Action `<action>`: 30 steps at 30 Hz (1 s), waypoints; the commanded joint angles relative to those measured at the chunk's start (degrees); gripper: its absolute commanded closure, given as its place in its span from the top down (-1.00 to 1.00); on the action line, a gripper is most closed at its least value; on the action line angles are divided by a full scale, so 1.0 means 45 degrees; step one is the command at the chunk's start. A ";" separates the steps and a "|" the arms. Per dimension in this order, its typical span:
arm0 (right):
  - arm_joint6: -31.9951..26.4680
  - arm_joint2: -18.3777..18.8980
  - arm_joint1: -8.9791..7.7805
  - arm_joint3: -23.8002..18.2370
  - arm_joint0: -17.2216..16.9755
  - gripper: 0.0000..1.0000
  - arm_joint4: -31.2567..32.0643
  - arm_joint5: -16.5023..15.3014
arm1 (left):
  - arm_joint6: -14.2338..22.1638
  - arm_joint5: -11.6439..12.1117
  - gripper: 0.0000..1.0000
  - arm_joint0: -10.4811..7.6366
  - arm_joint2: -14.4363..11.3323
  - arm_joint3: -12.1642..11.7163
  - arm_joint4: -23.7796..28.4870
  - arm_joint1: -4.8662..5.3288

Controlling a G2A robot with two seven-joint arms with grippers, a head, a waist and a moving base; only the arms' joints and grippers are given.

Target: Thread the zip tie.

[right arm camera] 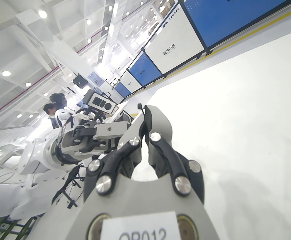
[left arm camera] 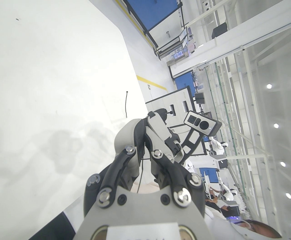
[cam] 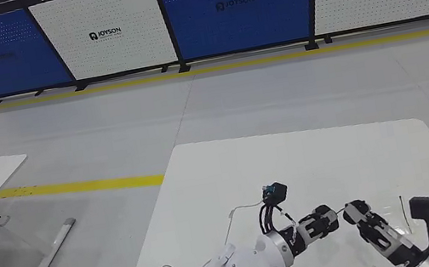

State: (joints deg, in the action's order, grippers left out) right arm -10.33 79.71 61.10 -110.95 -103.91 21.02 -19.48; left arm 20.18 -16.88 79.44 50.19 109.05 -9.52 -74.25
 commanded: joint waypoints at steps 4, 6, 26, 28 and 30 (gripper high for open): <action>0.0010 -0.0032 -0.0051 -0.0045 -0.0010 -1.00 -0.0022 0.0000 | 0.0109 0.0053 -1.00 -0.0029 -0.0006 -0.0010 0.0072 0.0026; 0.0040 -0.0047 -0.0072 -0.0053 -0.0016 -1.00 -0.0040 0.0000 | 0.0095 0.0082 -1.00 -0.0037 0.0018 -0.0074 0.0129 0.0036; 0.1476 -0.0103 -0.0021 0.0297 -0.0113 -1.00 0.0851 0.0194 | -0.0569 0.0010 -0.14 0.0023 0.0033 -0.0246 0.0082 0.0100; 0.1570 -0.0103 -0.0001 0.0303 -0.0116 -1.00 0.0859 0.0213 | -0.0599 -0.0013 -0.20 0.0058 0.0002 -0.0219 0.0015 0.0110; 0.1621 -0.0104 0.0019 0.0316 -0.0117 -1.00 0.0826 0.0183 | -0.0622 -0.0020 -0.22 0.0067 -0.0040 -0.0236 -0.0031 0.0115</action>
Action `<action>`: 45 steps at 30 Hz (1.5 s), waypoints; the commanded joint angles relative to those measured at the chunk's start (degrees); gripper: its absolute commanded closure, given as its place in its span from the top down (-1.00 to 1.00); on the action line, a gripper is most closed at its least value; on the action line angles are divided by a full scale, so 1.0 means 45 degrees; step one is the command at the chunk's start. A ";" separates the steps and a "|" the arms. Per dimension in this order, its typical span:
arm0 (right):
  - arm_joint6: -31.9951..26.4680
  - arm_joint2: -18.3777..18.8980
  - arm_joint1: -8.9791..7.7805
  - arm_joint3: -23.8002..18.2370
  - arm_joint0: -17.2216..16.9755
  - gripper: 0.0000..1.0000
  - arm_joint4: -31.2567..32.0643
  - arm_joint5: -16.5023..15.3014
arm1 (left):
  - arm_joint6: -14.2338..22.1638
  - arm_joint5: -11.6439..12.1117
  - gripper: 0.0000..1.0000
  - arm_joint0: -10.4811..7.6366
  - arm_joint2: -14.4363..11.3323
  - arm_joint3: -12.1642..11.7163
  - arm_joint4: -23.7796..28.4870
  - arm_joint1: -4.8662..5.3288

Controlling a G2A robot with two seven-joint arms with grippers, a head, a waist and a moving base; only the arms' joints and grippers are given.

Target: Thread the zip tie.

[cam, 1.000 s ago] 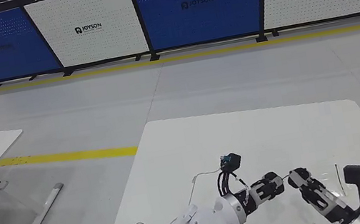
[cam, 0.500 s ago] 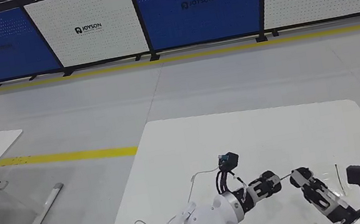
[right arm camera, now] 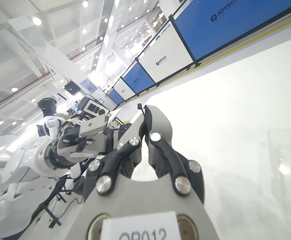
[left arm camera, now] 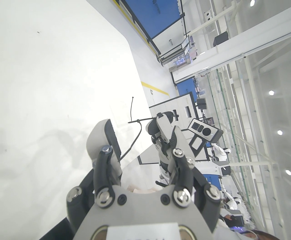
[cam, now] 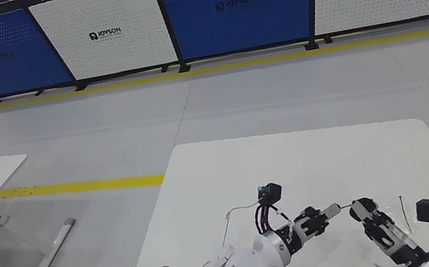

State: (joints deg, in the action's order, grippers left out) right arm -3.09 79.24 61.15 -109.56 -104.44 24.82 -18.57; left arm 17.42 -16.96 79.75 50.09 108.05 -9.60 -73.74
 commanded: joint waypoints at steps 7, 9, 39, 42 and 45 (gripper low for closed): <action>0.0115 0.0056 0.0097 0.0035 0.0029 -1.00 -0.0817 0.0286 | -0.0623 0.0988 -0.16 0.0177 -0.0049 -0.0107 0.0038 0.0003; 0.0079 0.0074 0.0117 0.0024 0.0041 -1.00 -0.0922 0.0358 | -0.0709 0.1170 -0.12 0.0211 -0.0176 -0.0253 -0.0074 -0.0002; -0.0017 0.0100 0.0141 0.0001 0.0030 -1.00 -0.0904 0.0427 | -0.2143 0.1042 1.00 -0.0128 -0.0714 -0.0771 -0.0612 -0.0191; -0.0017 0.0100 0.0141 0.0001 0.0030 -1.00 -0.0904 0.0427 | -0.2223 0.1191 1.00 -0.0198 -0.0830 -0.0865 -0.1148 -0.0184; -0.0017 0.0100 0.0141 0.0001 0.0030 -1.00 -0.0904 0.0427 | -0.2280 0.1234 1.00 -0.0250 -0.0988 -0.0994 -0.1453 -0.0206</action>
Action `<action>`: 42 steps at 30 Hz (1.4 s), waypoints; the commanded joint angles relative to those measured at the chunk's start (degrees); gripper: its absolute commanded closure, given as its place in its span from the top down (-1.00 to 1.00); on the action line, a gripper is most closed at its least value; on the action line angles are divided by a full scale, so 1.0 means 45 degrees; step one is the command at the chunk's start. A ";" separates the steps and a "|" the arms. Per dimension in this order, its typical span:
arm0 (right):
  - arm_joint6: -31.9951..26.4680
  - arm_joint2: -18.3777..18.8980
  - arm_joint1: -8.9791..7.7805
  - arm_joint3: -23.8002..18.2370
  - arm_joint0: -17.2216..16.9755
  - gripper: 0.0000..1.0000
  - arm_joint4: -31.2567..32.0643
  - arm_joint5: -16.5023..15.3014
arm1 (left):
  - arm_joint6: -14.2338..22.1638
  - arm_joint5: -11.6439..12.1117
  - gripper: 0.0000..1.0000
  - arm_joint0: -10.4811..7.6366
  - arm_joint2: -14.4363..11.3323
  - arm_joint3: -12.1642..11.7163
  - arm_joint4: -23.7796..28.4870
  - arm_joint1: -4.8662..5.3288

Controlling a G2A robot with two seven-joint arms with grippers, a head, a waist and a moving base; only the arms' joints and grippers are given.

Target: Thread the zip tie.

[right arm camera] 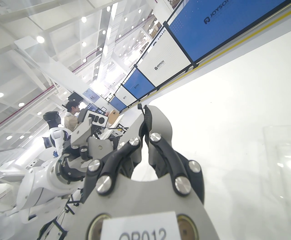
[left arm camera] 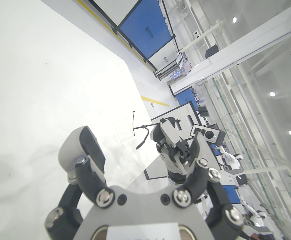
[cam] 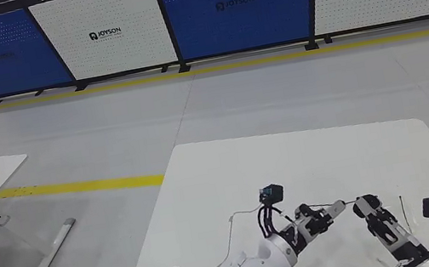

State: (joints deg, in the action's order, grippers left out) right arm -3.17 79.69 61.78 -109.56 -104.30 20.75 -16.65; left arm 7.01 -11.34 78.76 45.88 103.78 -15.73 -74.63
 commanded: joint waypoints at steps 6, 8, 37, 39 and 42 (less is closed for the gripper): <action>0.0000 0.0000 0.0000 0.0000 0.0000 -1.00 0.0000 0.0000 | -0.0151 -0.0135 -0.42 -0.0183 -0.0193 -0.0149 -0.0042 -0.0098; 0.0000 0.0000 0.0000 0.0000 0.0000 -1.00 0.0000 0.0000 | -0.0212 -0.0339 -0.82 -0.0244 -0.0233 -0.0227 -0.0221 -0.0116; 0.0000 0.0000 0.0000 0.0000 0.0000 -1.00 0.0000 0.0000 | 0.0070 0.0017 -1.00 -0.0246 -0.0128 -0.0229 -0.0156 -0.0197; -0.0053 -0.0034 0.0007 0.0000 0.0035 -1.00 0.0006 -0.0005 | 0.0115 0.0067 -1.00 -0.0248 -0.0141 -0.0214 -0.0167 -0.0199; -0.0135 -0.0062 0.0030 0.0032 0.0093 -1.00 0.0061 -0.0067 | 0.0145 0.0100 -1.00 -0.0248 -0.0149 -0.0194 -0.0211 -0.0203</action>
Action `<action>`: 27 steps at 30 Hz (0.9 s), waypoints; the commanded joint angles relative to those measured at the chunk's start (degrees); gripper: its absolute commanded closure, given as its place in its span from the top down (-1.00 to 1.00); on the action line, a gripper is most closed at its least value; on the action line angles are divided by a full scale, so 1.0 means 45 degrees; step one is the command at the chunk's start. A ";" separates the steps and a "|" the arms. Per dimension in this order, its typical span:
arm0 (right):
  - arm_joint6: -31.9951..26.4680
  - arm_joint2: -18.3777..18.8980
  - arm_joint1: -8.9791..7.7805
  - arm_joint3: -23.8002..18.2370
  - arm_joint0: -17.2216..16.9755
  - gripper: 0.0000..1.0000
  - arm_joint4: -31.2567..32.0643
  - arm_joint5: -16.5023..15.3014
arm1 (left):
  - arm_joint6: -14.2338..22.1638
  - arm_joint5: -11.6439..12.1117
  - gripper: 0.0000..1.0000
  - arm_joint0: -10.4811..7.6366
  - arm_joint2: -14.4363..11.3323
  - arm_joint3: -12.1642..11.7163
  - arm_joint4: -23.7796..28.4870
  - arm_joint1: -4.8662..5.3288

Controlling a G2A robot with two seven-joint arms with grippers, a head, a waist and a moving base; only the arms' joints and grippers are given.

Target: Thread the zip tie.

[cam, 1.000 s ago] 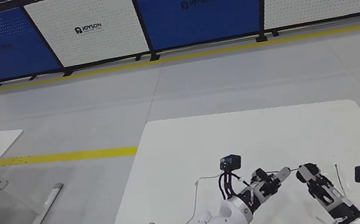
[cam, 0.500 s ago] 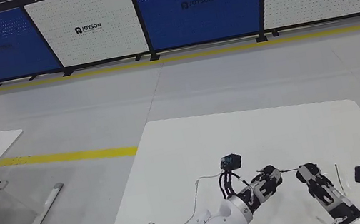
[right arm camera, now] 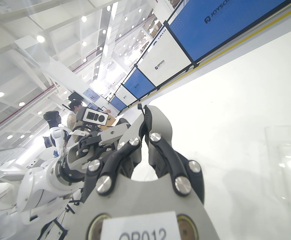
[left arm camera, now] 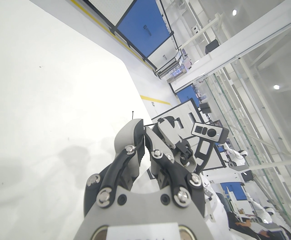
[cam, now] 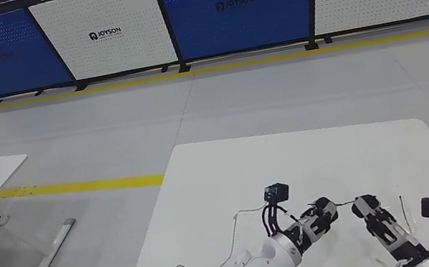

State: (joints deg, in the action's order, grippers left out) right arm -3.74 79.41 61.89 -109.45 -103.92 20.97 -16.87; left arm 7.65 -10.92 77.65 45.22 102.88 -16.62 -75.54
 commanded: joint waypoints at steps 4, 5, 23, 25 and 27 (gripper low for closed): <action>-0.0067 0.0021 0.0032 0.0022 0.0003 -1.00 -0.0021 -0.0127 | -0.0003 0.0087 -1.00 0.0015 0.0002 0.0025 -0.0082 -0.0004; -0.0083 0.0031 0.0037 0.0021 -0.0002 -1.00 -0.0029 -0.0142 | -0.0008 0.0100 -1.00 0.0023 0.0006 0.0027 -0.0088 -0.0004; -0.0299 0.0313 0.0105 -0.0115 -0.0138 1.00 -0.0640 -0.0580 | -0.0288 0.0022 -1.00 0.0120 0.0279 0.0039 0.0231 -0.0043; -0.0271 0.0346 0.0098 -0.0238 -0.0201 1.00 -0.0701 -0.0580 | -0.0314 0.0117 -1.00 0.0201 0.0401 0.0180 0.0804 -0.0065; -0.0242 0.0371 0.0086 -0.0355 -0.0266 1.00 -0.0674 -0.0580 | -0.0166 0.0272 -1.00 0.0239 0.0591 0.0286 0.1527 -0.0077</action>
State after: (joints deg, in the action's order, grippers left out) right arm -4.88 81.04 62.31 -110.81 -104.99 17.84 -19.48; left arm 6.53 -10.07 78.64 47.42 103.93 -11.77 -75.86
